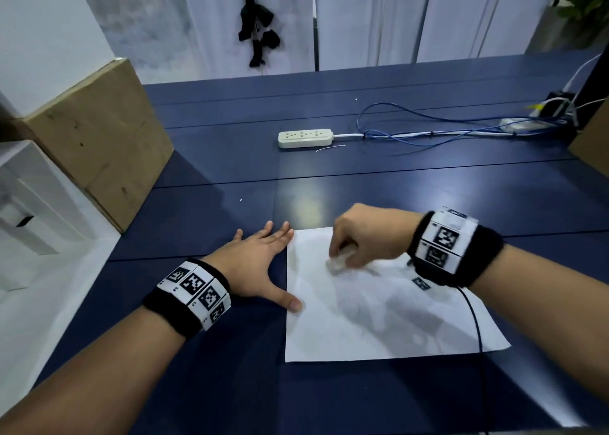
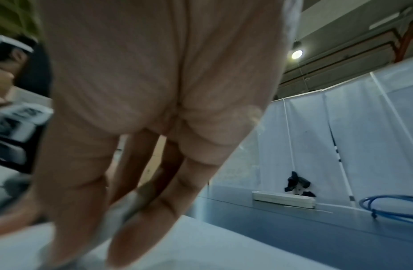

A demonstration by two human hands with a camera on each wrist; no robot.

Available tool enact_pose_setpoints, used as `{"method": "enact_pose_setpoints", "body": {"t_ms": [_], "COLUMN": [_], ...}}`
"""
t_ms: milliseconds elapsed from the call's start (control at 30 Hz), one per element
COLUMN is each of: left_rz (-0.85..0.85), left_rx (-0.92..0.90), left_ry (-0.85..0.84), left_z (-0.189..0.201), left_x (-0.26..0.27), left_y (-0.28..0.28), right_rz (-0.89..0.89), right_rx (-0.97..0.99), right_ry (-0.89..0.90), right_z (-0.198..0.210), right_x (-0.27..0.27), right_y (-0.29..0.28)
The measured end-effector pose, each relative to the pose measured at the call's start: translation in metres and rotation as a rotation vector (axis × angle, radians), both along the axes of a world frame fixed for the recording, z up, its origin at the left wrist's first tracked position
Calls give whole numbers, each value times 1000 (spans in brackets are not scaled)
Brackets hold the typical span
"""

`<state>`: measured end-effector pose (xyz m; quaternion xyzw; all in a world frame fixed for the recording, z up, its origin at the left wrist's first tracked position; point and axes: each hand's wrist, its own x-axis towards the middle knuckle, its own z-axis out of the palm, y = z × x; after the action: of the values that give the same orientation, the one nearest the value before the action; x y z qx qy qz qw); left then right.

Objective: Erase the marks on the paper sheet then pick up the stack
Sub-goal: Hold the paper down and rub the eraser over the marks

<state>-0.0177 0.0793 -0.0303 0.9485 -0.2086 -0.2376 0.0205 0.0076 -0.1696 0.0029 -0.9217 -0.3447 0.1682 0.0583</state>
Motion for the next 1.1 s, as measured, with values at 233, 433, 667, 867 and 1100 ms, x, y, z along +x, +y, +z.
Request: {"method": "enact_pose_setpoints", "body": {"t_ms": [233, 433, 667, 867, 1100], "left_rz": [-4, -1, 0, -2, -2], "left_rx": [10, 10, 2, -2, 0], "left_ry": [1, 3, 3, -6, -7], "left_z": [1, 0, -1, -2, -1], "left_x": [0, 1, 2, 2, 1], "left_y": [0, -1, 0, 1, 0], "right_rz": [-66, -67, -117, -77, -62], "right_rx": [26, 10, 51, 41, 30], "right_ry": [-76, 3, -36, -24, -50], "right_z": [6, 4, 6, 2, 5], "right_x": [10, 0, 10, 3, 5], "right_y": [7, -1, 6, 0, 2]}}
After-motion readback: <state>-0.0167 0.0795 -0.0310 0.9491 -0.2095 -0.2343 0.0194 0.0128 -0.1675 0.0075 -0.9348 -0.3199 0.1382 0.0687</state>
